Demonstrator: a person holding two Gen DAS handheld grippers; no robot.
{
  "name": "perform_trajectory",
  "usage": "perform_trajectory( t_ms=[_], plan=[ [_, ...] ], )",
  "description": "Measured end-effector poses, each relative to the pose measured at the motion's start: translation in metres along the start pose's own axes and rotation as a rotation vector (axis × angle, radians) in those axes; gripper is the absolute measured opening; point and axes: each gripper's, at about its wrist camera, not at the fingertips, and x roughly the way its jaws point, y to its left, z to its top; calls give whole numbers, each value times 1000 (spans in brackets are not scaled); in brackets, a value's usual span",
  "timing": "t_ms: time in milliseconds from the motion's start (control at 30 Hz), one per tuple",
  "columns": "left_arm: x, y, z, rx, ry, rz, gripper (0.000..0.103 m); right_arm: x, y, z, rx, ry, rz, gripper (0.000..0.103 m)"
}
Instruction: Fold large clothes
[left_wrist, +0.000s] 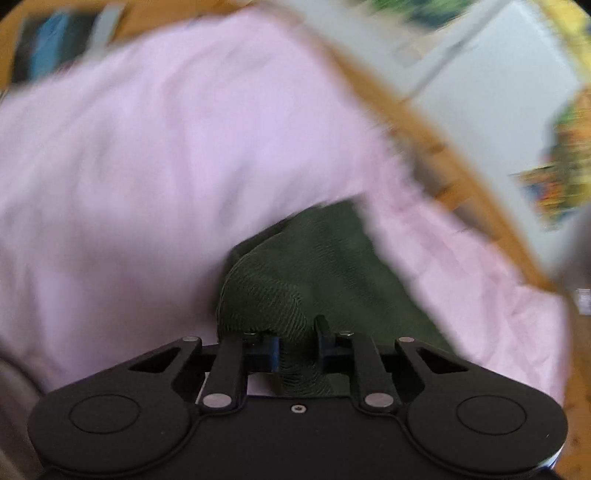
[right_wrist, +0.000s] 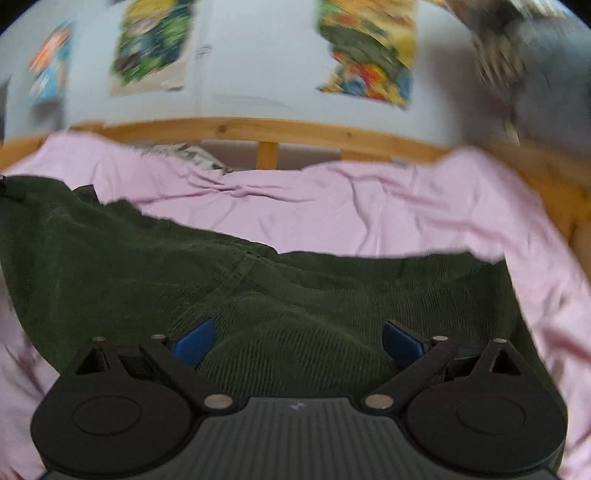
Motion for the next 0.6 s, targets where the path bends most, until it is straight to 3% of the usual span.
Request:
perform_trajectory(
  t_ms=[67,133,233,367,467,600],
  plan=[
    [-20,-34,1,168,-89,-89,16,-4,-25,6,139,-10,33,99],
    [-32,-71,0,318,-125,-148,16,-14,-52,12,314,-52,86,99],
    [-45,-123,-7,480,-139,-232,15,-30,-98,15,593,-137,246,99],
    [-53,-188,-32,682,-96,-320,14,-38,-147,9,892,-207,528,101],
    [-52,-223,-65,811,-27,-375,13,-24,-166,1,1018,-160,686,103],
    [-46,-246,-123,959,62,-396,8,10,-175,-16,1204,-110,775,103]
  ],
)
